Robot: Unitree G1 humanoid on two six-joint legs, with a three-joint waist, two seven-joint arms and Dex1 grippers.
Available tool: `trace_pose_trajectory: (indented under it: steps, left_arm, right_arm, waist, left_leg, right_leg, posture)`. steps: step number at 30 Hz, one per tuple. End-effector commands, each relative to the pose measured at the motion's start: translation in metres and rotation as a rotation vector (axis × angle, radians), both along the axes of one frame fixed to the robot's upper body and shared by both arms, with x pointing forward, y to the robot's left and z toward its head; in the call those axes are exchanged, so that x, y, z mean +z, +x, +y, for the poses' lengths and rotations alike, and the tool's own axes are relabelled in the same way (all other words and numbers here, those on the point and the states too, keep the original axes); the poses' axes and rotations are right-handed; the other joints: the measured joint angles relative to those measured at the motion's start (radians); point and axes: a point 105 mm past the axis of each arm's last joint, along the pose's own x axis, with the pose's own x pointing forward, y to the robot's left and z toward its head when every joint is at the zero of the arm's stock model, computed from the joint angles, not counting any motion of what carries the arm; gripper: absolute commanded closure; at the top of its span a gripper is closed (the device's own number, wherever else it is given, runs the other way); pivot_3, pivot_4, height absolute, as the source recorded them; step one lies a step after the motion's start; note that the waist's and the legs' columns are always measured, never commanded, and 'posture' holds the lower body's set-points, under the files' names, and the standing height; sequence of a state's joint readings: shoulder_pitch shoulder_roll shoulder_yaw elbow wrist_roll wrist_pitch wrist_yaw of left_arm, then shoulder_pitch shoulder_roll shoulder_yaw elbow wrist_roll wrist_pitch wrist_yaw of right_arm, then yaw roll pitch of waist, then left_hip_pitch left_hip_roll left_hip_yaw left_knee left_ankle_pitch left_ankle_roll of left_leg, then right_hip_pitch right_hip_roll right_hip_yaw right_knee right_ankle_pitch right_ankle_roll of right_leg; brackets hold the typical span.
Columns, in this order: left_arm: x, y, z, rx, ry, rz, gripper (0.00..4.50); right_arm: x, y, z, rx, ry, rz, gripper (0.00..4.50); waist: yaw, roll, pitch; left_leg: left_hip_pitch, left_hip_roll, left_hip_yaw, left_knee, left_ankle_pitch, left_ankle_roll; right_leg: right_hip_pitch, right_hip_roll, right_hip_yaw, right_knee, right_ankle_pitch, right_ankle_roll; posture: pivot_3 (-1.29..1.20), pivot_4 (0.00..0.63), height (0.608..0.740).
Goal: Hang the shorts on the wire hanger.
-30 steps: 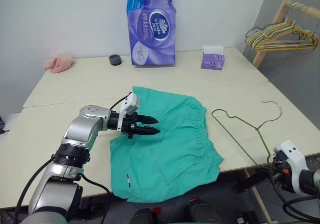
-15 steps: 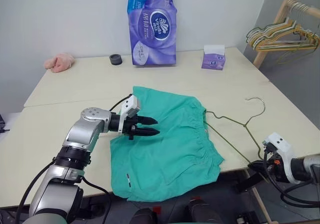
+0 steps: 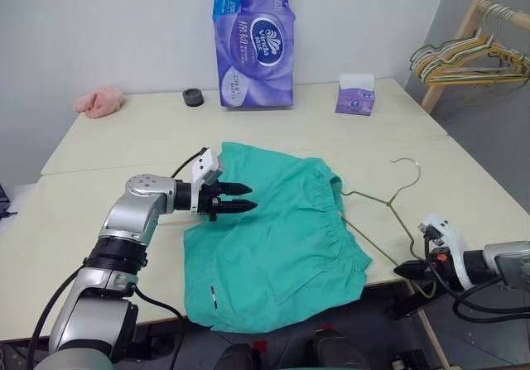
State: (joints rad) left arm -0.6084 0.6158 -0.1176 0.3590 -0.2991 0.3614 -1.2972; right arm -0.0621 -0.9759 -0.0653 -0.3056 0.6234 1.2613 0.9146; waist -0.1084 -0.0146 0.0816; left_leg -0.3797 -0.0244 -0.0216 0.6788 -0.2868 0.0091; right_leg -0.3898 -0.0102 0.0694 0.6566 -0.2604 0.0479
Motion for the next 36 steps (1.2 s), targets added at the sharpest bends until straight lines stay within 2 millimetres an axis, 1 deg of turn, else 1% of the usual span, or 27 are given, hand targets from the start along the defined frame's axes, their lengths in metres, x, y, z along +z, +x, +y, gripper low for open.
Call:
trace_pose_trajectory:
  steps: [1, 6, 9, 11, 14, 17, 19, 20, 23, 24, 25, 27, 30, 32, 35, 36]
  left_arm:
    - [0.018, 0.005, 0.0, 0.002, -0.014, -0.074, 2.08]
    - [0.02, 0.006, -0.002, 0.005, -0.02, -0.081, 2.08]
    - [0.022, 0.007, -0.004, 0.012, -0.028, -0.09, 2.08]
    - [0.023, 0.009, -0.004, 0.016, -0.031, -0.097, 2.08]
    - [0.025, 0.01, -0.005, 0.027, -0.035, -0.111, 2.08]
    - [0.028, 0.013, -0.003, 0.052, -0.045, -0.128, 2.08]
    - [0.029, 0.015, -0.001, 0.07, -0.051, -0.139, 2.08]
    - [0.032, 0.019, 0.0, 0.096, -0.064, -0.148, 2.08]
    - [0.046, 0.032, 0.005, 0.187, -0.117, -0.182, 2.08]
    - [0.052, 0.036, 0.005, 0.206, -0.132, -0.205, 1.72]
    - [0.058, 0.04, 0.005, 0.221, -0.147, -0.228, 1.49]
    - [0.072, 0.045, 0.002, 0.239, -0.183, -0.267, 0.91]
    - [0.099, 0.044, -0.01, 0.181, -0.233, -0.316, 0.02]
    - [0.106, 0.035, -0.019, 0.083, -0.212, -0.318, 0.02]
    - [0.103, 0.022, -0.024, -0.054, -0.144, -0.286, 0.02]
    - [0.102, 0.02, -0.025, -0.081, -0.114, -0.288, 0.02]
  right_arm:
    - [0.005, 0.009, 0.005, -0.006, 0.03, -0.015, 4.5]
    - [0.01, 0.038, 0.011, -0.087, 0.091, -0.04, 4.5]
    - [0.01, 0.054, 0.017, -0.124, 0.125, -0.04, 4.5]
    - [0.007, 0.06, 0.022, -0.134, 0.141, -0.027, 4.5]
    - [0.006, 0.065, 0.031, -0.126, 0.152, -0.033, 4.5]
    - [0.016, 0.077, 0.033, -0.126, 0.135, -0.12, 4.5]
    - [0.03, 0.086, 0.034, -0.139, 0.146, -0.182, 4.5]
    - [0.039, 0.089, 0.034, -0.118, 0.128, -0.234, 4.5]
    - [0.063, 0.091, 0.036, -0.055, 0.086, -0.351, 4.5]
    - [0.069, 0.09, 0.038, -0.037, 0.078, -0.379, 4.5]
    - [0.072, 0.089, 0.039, -0.004, 0.042, -0.415, 4.5]
    - [0.075, 0.086, 0.043, 0.038, 0.016, -0.453, 4.5]
    - [0.074, 0.08, 0.052, 0.122, -0.044, -0.505, 4.5]
    - [0.072, 0.077, 0.057, 0.2, -0.104, -0.547, 4.5]
    - [0.071, 0.073, 0.065, 0.273, -0.131, -0.58, 4.5]
    - [0.071, 0.072, 0.066, 0.308, -0.157, -0.598, 4.5]
  waist:
    - [0.002, 0.0, 0.0]
    - [-0.002, 0.0, 0.0]
    - [0.0, 0.0, 0.0]
    - [0.001, 0.0, 0.0]
    - [0.005, 0.0, 0.0]
    - [0.01, 0.0, 0.0]
    - [0.012, 0.0, 0.0]
    - [0.012, 0.0, 0.0]
    - [0.019, 0.0, 0.0]
    - [0.02, 0.0, 0.0]
    - [0.021, 0.0, 0.0]
    - [0.022, 0.0, 0.0]
    - [0.023, -0.001, -0.001]
    - [0.021, 0.0, -0.001]
    - [0.018, 0.0, -0.001]
    - [0.015, 0.0, -0.002]
  left_leg:
    - [0.0, 0.0, 0.0, 0.0, 0.0, 0.0]
    - [0.0, 0.0, 0.0, 0.0, 0.0, 0.0]
    - [0.0, 0.0, -0.001, 0.0, 0.0, 0.0]
    - [0.0, 0.0, -0.001, 0.0, 0.0, 0.0]
    - [-0.001, 0.0, -0.001, 0.0, 0.0, 0.0]
    - [-0.001, 0.0, -0.002, 0.0, 0.0, 0.0]
    - [-0.001, -0.001, -0.002, 0.0, 0.0, 0.0]
    - [-0.001, -0.001, -0.001, 0.0, 0.0, 0.0]
    - [-0.002, -0.001, -0.001, 0.0, 0.0, 0.0]
    - [-0.003, -0.001, -0.001, 0.0, 0.0, 0.0]
    - [-0.003, -0.001, -0.001, 0.0, 0.0, 0.0]
    - [-0.004, -0.001, -0.002, 0.0, 0.0, 0.0]
    - [-0.005, -0.001, -0.002, 0.0, 0.0, 0.0]
    - [-0.006, -0.002, -0.001, 0.0, 0.0, 0.0]
    - [-0.007, -0.002, 0.0, 0.0, 0.0, -0.001]
    - [-0.007, -0.003, 0.0, 0.0, 0.0, -0.001]
  right_leg:
    - [0.0, 0.0, 0.0, 0.0, 0.0, 0.0]
    - [0.0, 0.0, 0.0, 0.0, 0.001, -0.001]
    - [-0.001, 0.0, -0.001, 0.001, 0.002, -0.003]
    - [-0.001, 0.0, -0.001, 0.001, 0.002, -0.004]
    - [-0.001, -0.001, -0.002, 0.001, 0.002, -0.004]
    - [-0.001, -0.001, -0.002, 0.002, 0.002, -0.004]
    - [-0.002, -0.002, -0.002, 0.002, 0.003, -0.004]
    - [-0.002, -0.002, -0.002, 0.002, 0.003, -0.004]
    - [-0.003, -0.002, -0.003, 0.003, 0.003, -0.004]
    - [-0.004, -0.002, -0.003, 0.003, 0.003, -0.004]
    - [-0.005, -0.002, -0.003, 0.003, 0.003, -0.003]
    - [-0.006, -0.002, -0.004, 0.003, 0.003, -0.003]
    - [-0.006, -0.003, -0.004, 0.003, 0.003, -0.003]
    - [-0.007, -0.003, -0.004, 0.003, 0.003, -0.003]
    - [-0.009, -0.003, -0.003, 0.004, 0.003, -0.003]
    - [-0.009, -0.003, -0.003, 0.004, 0.003, -0.003]
  posture:
    - [-0.15, 0.077, 0.74]
    - [-0.15, 0.074, 0.74]
    - [-0.14, 0.07, 0.74]
    - [-0.13, 0.065, 0.74]
    - [-0.13, 0.062, 0.74]
    - [-0.12, 0.059, 0.74]
    - [-0.12, 0.057, 0.74]
    - [-0.12, 0.054, 0.74]
    - [-0.12, 0.054, 0.74]
    - [-0.12, 0.054, 0.74]
    - [-0.13, 0.049, 0.74]
    - [-0.13, 0.043, 0.74]
    - [-0.14, 0.031, 0.74]
    - [-0.14, 0.025, 0.74]
    - [-0.15, 0.023, 0.74]
    - [-0.15, 0.023, 0.74]
